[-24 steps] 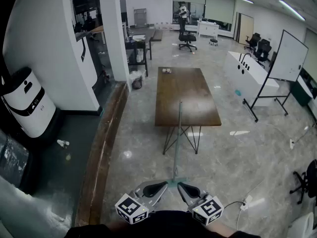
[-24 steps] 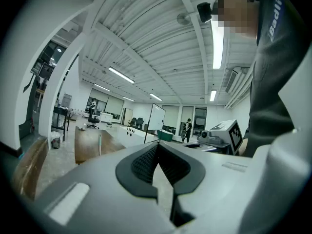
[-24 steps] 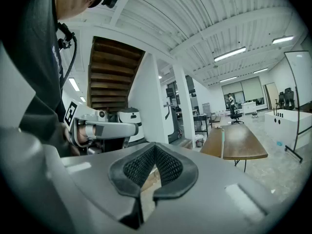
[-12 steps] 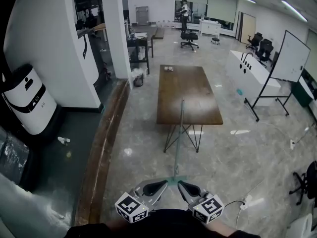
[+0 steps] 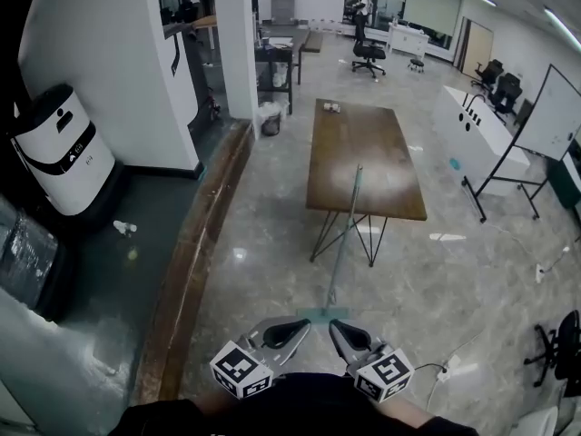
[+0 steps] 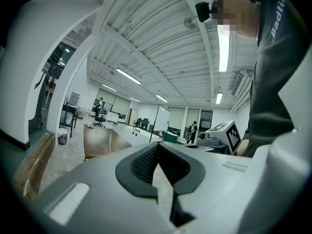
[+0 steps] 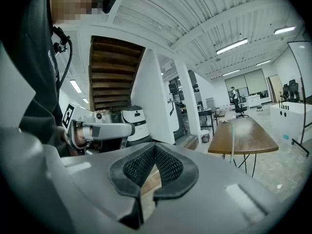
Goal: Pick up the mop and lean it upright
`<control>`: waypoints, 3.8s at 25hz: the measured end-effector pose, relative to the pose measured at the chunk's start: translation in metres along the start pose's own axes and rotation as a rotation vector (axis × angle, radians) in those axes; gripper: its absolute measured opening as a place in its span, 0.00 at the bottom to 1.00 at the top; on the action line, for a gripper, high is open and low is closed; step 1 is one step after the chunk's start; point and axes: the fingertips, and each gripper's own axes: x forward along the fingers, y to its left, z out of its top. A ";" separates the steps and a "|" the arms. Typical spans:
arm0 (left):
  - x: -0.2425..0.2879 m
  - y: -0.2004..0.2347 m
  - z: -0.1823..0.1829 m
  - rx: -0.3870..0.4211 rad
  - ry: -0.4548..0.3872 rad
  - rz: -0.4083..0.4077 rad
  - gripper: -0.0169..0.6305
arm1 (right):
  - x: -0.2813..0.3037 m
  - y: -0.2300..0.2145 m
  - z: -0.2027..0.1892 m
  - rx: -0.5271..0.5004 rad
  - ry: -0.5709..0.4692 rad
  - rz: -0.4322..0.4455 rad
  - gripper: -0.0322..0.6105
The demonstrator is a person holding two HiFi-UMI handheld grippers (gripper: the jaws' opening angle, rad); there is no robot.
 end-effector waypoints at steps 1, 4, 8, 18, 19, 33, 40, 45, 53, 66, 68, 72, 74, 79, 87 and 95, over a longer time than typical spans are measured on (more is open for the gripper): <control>-0.004 0.004 0.002 -0.003 -0.004 0.005 0.06 | 0.005 0.004 0.001 0.006 0.011 0.002 0.06; -0.019 0.017 0.003 -0.005 -0.012 0.018 0.06 | 0.021 0.017 0.002 0.010 0.030 0.015 0.06; -0.042 0.031 0.004 -0.012 -0.015 0.017 0.06 | 0.041 0.034 0.001 0.018 0.044 0.013 0.06; -0.085 0.066 0.004 -0.054 -0.018 -0.026 0.06 | 0.076 0.057 -0.013 0.020 0.057 -0.097 0.06; -0.086 0.068 0.004 -0.059 -0.018 -0.036 0.06 | 0.077 0.056 -0.015 0.009 0.056 -0.106 0.06; -0.035 0.095 0.003 -0.064 0.014 -0.054 0.06 | 0.088 0.002 -0.013 0.031 0.049 -0.140 0.06; 0.025 0.119 0.022 -0.014 0.023 0.014 0.06 | 0.103 -0.062 0.014 0.045 0.015 -0.066 0.06; 0.076 0.132 0.030 -0.001 0.033 0.055 0.06 | 0.106 -0.118 0.019 0.052 -0.004 -0.028 0.06; 0.135 0.140 0.030 0.004 0.046 0.127 0.06 | 0.102 -0.181 0.018 0.078 0.003 0.036 0.06; 0.188 0.151 0.033 0.000 0.069 0.075 0.06 | 0.100 -0.230 0.020 0.091 0.022 -0.010 0.06; 0.194 0.157 0.033 0.000 0.068 0.049 0.06 | 0.103 -0.238 0.022 0.098 0.022 -0.039 0.06; 0.206 0.176 0.041 -0.002 0.054 0.005 0.06 | 0.113 -0.257 0.031 0.099 0.019 -0.103 0.07; 0.208 0.188 0.044 0.005 0.052 -0.017 0.06 | 0.122 -0.269 0.034 0.098 0.019 -0.141 0.09; 0.205 0.227 0.052 0.024 0.069 -0.033 0.06 | 0.157 -0.305 0.037 0.091 0.037 -0.232 0.13; 0.200 0.278 0.054 -0.023 0.078 -0.036 0.06 | 0.205 -0.359 0.046 0.088 0.087 -0.335 0.19; 0.190 0.303 0.049 -0.022 0.106 -0.013 0.06 | 0.233 -0.411 0.024 0.100 0.155 -0.411 0.22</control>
